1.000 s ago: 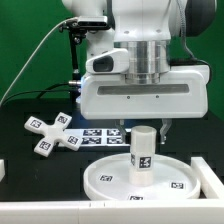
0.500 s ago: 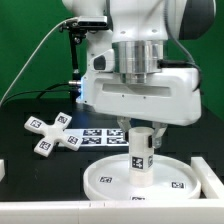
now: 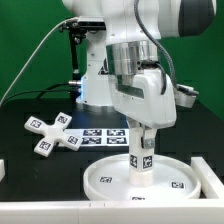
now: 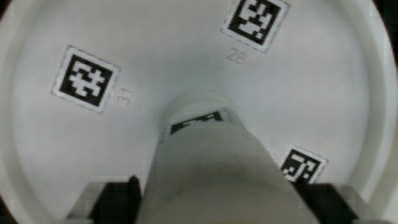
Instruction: Assemble round table
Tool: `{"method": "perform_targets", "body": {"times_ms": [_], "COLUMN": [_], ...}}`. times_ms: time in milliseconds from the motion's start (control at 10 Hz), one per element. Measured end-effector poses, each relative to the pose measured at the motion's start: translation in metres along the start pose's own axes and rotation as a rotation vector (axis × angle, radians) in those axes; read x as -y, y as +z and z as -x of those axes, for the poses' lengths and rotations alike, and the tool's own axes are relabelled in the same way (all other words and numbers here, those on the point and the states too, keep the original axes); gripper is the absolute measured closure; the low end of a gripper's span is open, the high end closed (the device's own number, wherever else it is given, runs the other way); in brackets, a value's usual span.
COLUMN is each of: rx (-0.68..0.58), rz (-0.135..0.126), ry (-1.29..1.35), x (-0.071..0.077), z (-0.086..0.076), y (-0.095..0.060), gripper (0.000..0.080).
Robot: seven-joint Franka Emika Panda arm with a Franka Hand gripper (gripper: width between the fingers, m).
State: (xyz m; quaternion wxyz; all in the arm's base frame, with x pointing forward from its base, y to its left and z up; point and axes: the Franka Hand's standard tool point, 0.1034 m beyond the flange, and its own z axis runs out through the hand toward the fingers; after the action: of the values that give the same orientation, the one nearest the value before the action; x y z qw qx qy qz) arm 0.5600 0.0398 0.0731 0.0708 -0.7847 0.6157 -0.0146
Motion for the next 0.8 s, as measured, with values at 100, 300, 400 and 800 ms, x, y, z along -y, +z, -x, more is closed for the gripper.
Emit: {"method": "perform_targets", "body": {"times_ms": [100,300,400,800], "rx": [-0.004,-0.004,-0.007,-0.015], "rz": [0.001,0.007,0.007,0.027], "ry": [-0.044,-0.385,-0.536,-0.878], "x": [0.0001,0.0008,0.0011,0.0012], "z": [0.0005,-0.0029,-0.0029,-0.0007], "y": [0.0006,-0.0012,-0.0013,-0.0004], "gripper": [0.0290,0.0163,0.0163,0.0150]}}
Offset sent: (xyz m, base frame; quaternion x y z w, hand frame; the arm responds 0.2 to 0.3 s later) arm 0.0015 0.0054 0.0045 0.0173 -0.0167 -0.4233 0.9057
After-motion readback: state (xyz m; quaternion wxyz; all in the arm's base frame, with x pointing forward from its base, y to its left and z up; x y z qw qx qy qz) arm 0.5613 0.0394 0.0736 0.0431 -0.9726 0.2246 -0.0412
